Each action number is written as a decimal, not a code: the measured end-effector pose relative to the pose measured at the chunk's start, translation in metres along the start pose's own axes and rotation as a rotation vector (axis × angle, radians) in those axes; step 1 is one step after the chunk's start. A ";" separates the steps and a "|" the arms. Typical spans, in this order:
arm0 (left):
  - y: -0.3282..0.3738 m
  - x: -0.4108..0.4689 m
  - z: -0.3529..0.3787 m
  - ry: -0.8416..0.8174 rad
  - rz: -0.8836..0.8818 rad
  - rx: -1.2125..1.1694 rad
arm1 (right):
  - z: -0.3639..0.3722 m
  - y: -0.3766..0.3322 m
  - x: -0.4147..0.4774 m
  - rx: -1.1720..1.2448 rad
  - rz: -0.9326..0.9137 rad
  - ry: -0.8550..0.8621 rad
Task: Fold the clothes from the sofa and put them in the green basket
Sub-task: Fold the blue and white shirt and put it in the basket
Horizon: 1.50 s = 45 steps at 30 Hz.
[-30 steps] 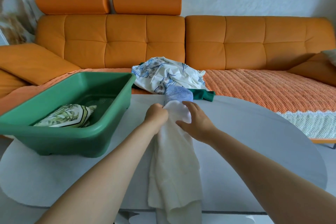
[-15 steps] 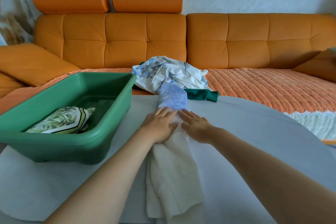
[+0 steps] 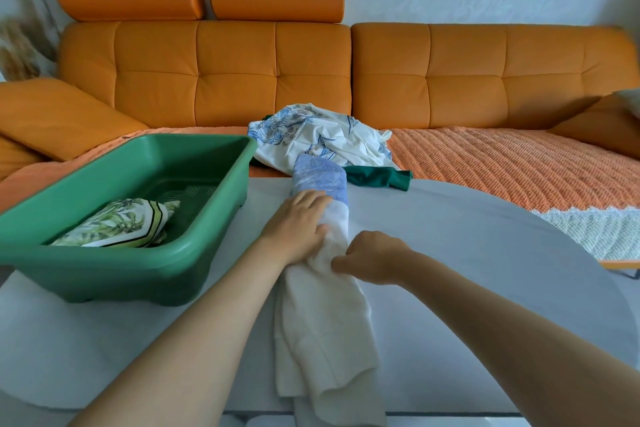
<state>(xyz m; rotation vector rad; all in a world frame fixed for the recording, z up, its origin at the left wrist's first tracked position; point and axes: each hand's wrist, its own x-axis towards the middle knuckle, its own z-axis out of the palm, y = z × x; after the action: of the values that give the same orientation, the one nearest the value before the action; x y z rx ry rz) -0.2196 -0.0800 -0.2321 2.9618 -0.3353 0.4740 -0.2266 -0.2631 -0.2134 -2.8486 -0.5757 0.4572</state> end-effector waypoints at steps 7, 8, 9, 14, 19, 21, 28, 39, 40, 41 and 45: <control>0.008 -0.004 0.006 -0.274 -0.112 -0.035 | -0.017 0.014 -0.014 0.269 0.235 0.174; 0.011 -0.003 0.007 -0.304 -0.154 -0.028 | -0.019 0.021 -0.016 0.262 0.251 0.239; 0.014 -0.002 0.008 -0.331 -0.179 -0.013 | -0.019 0.028 -0.017 0.260 0.252 0.280; 0.021 0.002 0.021 -0.409 -0.234 0.058 | -0.009 0.039 -0.026 0.257 0.142 0.184; 0.008 0.002 0.020 -0.463 -0.250 -0.004 | -0.004 0.047 -0.037 0.080 0.149 0.035; 0.006 0.002 0.015 -0.495 -0.240 -0.041 | -0.004 0.051 -0.039 0.085 0.125 0.010; 0.036 0.010 0.003 -0.240 -0.095 0.126 | 0.000 0.062 -0.051 -0.272 -0.390 0.240; 0.024 -0.003 0.028 -0.439 -0.224 0.034 | 0.030 0.071 -0.076 -0.125 -0.469 -0.065; 0.024 -0.001 0.027 -0.443 -0.219 0.051 | 0.032 0.071 -0.079 -0.113 -0.478 -0.060; 0.025 0.000 0.026 -0.439 -0.208 0.083 | 0.034 0.071 -0.082 -0.110 -0.484 -0.050; 0.034 -0.002 0.019 -0.298 -0.110 0.194 | 0.041 0.066 -0.084 -0.159 -0.483 0.004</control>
<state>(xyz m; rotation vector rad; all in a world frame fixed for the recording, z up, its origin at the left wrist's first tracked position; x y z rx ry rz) -0.2237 -0.1160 -0.2479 3.2205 -0.1598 0.0530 -0.2914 -0.3519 -0.2468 -2.7097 -1.3040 0.3287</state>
